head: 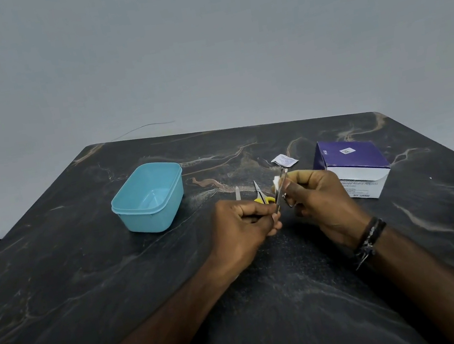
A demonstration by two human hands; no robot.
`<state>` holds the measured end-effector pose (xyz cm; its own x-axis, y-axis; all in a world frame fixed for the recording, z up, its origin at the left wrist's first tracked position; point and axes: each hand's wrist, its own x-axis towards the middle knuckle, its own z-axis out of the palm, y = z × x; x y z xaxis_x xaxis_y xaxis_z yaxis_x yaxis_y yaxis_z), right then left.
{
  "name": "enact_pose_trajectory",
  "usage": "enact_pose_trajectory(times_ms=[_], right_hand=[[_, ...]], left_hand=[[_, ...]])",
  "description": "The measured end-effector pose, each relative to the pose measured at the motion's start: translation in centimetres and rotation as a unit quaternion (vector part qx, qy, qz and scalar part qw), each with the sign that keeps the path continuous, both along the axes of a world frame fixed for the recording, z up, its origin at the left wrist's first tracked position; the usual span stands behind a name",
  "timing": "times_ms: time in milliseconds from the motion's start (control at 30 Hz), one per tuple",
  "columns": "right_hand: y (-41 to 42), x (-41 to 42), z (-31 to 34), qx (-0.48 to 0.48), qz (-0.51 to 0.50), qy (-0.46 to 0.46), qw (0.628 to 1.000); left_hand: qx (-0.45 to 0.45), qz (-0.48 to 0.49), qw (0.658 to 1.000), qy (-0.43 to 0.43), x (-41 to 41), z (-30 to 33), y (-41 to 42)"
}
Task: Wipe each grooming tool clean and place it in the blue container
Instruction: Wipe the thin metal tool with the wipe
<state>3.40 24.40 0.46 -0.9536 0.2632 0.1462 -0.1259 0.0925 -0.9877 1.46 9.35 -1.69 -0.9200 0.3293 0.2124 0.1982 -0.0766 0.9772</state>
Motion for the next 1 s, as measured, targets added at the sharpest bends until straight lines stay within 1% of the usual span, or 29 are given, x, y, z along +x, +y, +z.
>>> enact_pose_trajectory(times_ms=[100, 200, 333, 467, 600, 700, 833, 1000], right_hand=[[-0.5, 0.2, 0.0, 0.013, 0.034, -0.011, 0.999], [-0.6, 0.4, 0.1, 0.002, 0.039, -0.005, 0.999], [-0.2, 0.1, 0.2, -0.014, -0.006, 0.014, 1.0], [0.3, -0.2, 0.7, -0.079, -0.058, 0.041, 0.994], [0.7, 0.0, 0.9, -0.12, -0.065, 0.038, 0.99], [0.5, -0.1, 0.5, -0.115, -0.042, 0.03, 0.992], [-0.3, 0.0, 0.0, -0.079, -0.012, 0.006, 0.997], [-0.8, 0.3, -0.2, -0.074, 0.014, -0.006, 0.997]], left_hand=[[0.017, 0.006, 1.0, -0.011, -0.1, 0.3, -0.2], [0.021, 0.008, 1.0, -0.012, -0.2, 0.4, -0.2], [0.025, 0.009, 1.0, -0.016, -0.2, 0.3, 0.0], [0.036, 0.001, 0.999, -0.03, 0.0, 0.5, -0.1], [0.065, 0.001, 0.996, -0.058, 0.0, 0.9, -0.3], [0.076, 0.013, 0.995, -0.061, 0.0, 1.1, -0.3], [0.072, 0.023, 0.995, -0.06, 0.0, 1.2, -0.3], [0.07, 0.041, 0.995, -0.052, 0.0, 1.4, -0.4]])
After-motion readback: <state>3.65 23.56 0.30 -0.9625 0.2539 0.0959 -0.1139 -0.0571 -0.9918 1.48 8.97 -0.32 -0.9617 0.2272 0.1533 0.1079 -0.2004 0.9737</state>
